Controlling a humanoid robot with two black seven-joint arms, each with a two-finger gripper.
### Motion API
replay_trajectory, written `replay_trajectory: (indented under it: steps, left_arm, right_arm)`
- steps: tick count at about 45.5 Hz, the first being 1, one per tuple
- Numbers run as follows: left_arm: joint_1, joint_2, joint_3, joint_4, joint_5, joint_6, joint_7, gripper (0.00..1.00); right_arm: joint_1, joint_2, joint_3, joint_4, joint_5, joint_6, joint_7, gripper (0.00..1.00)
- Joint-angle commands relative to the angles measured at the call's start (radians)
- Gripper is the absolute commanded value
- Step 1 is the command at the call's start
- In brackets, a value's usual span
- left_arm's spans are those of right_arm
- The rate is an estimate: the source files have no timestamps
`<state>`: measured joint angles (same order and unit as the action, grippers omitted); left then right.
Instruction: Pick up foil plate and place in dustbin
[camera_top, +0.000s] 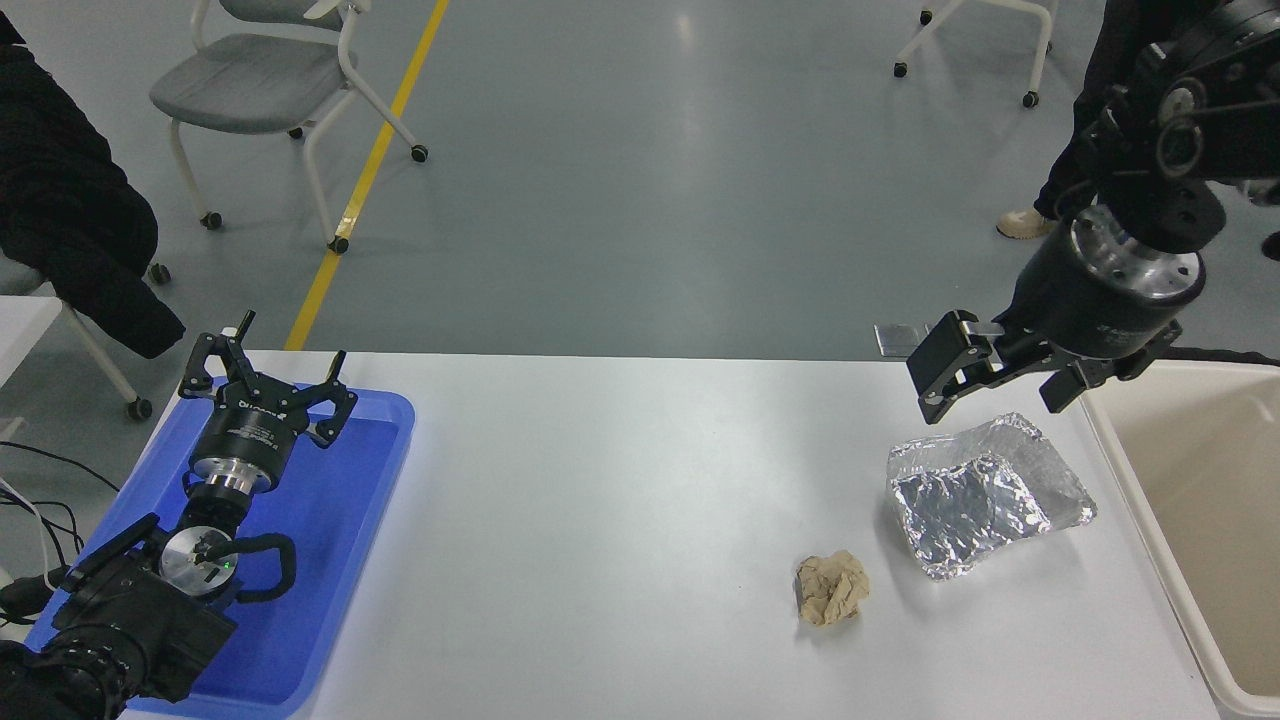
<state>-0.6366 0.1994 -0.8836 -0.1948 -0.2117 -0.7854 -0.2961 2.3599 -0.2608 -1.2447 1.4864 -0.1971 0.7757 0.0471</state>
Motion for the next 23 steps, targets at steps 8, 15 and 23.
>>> replay_trajectory:
  steps: [8,15,23]
  left_arm:
    - [0.002,-0.005,-0.002,0.000,0.000,0.000,-0.003,1.00]
    - [0.002,-0.003,-0.002,0.000,0.000,0.000,-0.005,1.00]
    - [0.002,-0.003,0.000,0.000,0.000,0.000,-0.003,1.00]
  right_arm:
    - [-0.056,0.011,0.010,-0.055,-0.011,-0.033,-0.003,1.00]
    - [-0.094,-0.003,-0.004,-0.063,-0.057,-0.035,-0.001,1.00]
    - [-0.168,-0.058,-0.004,-0.115,-0.067,-0.050,-0.003,1.00]
